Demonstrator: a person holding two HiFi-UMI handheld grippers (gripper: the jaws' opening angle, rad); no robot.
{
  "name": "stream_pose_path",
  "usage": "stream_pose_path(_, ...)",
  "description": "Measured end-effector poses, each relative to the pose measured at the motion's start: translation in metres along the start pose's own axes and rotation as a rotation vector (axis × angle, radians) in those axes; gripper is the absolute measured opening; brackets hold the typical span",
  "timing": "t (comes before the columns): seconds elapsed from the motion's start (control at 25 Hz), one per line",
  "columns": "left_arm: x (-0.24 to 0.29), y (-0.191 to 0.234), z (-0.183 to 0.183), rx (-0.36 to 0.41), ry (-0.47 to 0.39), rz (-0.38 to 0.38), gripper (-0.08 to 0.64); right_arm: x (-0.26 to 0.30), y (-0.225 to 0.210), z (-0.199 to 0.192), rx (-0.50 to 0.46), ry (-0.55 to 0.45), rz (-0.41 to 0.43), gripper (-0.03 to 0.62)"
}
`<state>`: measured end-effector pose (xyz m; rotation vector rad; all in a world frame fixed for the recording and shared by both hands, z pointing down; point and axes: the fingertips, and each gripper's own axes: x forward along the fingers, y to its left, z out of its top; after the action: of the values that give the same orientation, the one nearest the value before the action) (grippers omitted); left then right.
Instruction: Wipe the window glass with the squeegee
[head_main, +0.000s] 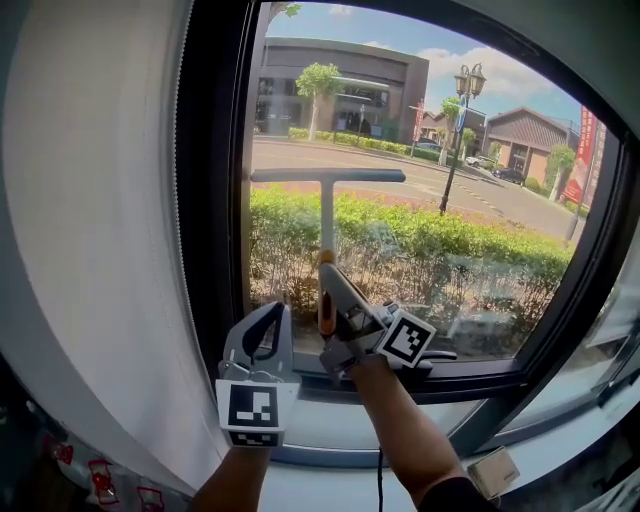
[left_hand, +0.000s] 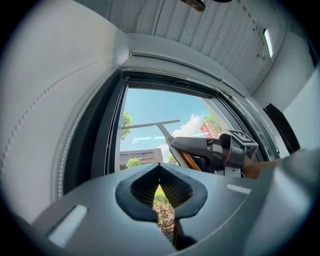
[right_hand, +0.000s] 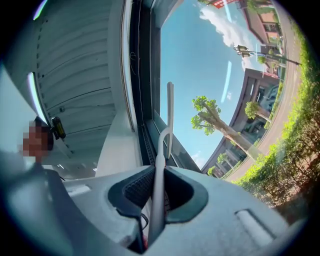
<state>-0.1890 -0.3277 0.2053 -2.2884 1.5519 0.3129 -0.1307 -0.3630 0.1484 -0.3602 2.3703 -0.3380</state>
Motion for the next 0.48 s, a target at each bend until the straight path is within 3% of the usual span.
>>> stream_pose_path(0.28,0.002,0.008,0.010,0.017,-0.007,0.005,0.009,0.000,0.005,0.006,0.001,-0.001,0.007,0.048)
stream_pose_path(0.48,0.023,0.006,0.061,0.111,-0.078,0.010,0.009,0.007,0.020,0.079,-0.106,-0.035,0.033,0.048)
